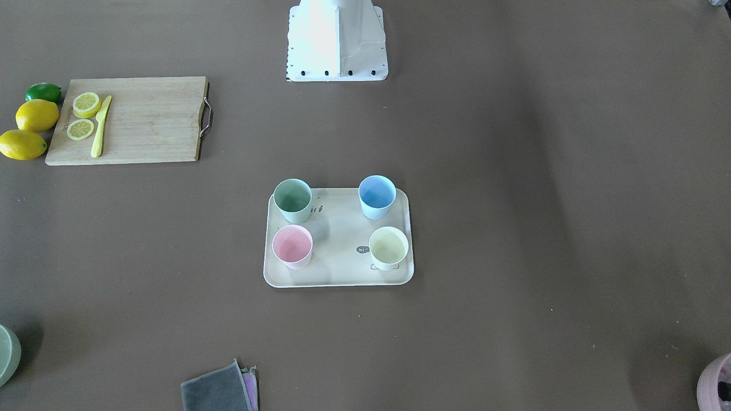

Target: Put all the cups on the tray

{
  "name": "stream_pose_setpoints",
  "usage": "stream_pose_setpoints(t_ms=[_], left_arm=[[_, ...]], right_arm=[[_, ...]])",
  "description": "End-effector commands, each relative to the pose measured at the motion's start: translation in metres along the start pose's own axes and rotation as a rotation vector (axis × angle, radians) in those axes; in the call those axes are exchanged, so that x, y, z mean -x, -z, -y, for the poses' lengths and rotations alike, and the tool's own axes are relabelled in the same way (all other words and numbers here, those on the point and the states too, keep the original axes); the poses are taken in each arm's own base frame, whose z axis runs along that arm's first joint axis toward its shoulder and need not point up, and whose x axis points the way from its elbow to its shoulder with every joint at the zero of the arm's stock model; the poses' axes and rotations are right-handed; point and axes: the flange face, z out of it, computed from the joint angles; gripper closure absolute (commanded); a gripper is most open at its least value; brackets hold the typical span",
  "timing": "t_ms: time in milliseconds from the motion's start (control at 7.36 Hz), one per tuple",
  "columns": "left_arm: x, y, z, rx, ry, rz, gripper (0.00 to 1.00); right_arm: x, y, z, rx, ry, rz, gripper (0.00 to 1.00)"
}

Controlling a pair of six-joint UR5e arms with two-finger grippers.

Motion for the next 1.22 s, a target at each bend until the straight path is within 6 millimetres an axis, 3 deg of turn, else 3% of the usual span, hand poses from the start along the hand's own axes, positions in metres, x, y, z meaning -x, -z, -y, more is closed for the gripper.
stream_pose_setpoints(t_ms=[0,1087], left_arm=[[-0.007,0.010,0.017,0.070,0.031,-0.026,0.01],[-0.002,0.001,0.000,0.084,0.052,-0.041,0.01]], right_arm=[[-0.025,-0.032,-0.039,0.065,-0.052,0.013,0.00],[-0.026,-0.036,-0.046,0.068,-0.050,0.018,0.00]])
